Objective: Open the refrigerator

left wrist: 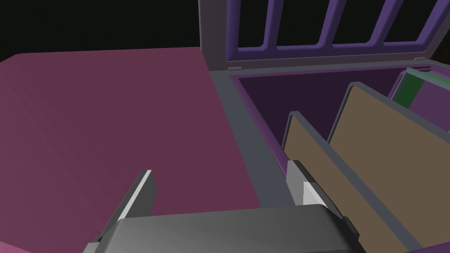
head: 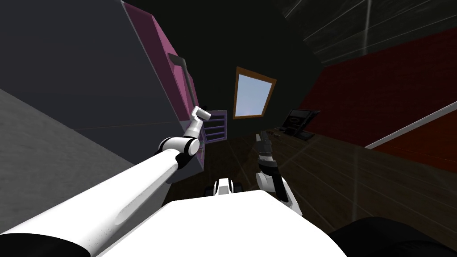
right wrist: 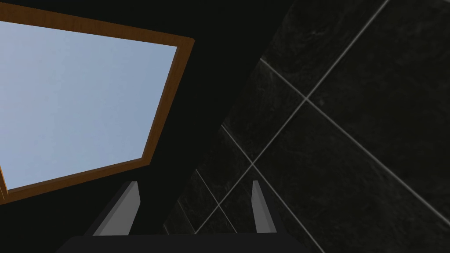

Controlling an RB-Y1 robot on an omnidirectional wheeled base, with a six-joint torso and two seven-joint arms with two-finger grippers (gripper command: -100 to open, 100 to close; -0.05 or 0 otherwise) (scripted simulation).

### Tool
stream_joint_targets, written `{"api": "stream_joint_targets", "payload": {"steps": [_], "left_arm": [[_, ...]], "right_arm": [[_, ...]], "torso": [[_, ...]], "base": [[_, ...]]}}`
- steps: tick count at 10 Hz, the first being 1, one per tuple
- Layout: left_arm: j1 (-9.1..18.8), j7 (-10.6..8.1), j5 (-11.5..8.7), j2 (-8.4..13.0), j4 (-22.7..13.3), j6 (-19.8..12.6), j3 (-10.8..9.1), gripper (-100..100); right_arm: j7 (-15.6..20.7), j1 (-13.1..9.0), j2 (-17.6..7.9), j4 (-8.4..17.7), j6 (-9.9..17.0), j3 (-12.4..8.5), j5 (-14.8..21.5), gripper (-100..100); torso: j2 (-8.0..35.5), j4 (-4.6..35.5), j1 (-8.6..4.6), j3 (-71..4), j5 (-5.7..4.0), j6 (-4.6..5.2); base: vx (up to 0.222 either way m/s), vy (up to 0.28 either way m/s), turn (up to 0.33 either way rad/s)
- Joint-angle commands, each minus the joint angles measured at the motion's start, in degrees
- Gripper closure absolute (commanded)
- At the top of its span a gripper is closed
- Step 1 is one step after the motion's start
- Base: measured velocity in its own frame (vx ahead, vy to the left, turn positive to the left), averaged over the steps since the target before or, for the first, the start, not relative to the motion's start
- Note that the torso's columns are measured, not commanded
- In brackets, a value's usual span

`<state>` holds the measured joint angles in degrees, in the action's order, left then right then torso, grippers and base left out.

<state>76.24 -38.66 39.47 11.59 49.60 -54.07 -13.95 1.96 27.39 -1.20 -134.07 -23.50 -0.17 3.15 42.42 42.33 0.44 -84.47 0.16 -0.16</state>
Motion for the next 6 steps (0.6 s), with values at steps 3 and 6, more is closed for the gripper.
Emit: {"api": "stream_joint_targets", "payload": {"steps": [3,6], "left_arm": [[2.21,-3.70,1.27,-4.25,-2.21,-0.45,5.13,-100],[2.70,-0.76,-1.69,-3.88,-2.16,1.50,2.97,-100]], "right_arm": [[0.00,0.00,0.01,0.00,0.00,0.01,0.00,0],[0.00,0.00,0.01,0.01,0.00,0.02,0.00,0]], "torso": [[0.42,0.06,0.01,0.35,0.19,-0.50],[0.76,0.29,0.18,0.60,0.25,-0.63]], "base": [[-0.060,0.137,0.046],[-0.025,0.026,0.023]]}}
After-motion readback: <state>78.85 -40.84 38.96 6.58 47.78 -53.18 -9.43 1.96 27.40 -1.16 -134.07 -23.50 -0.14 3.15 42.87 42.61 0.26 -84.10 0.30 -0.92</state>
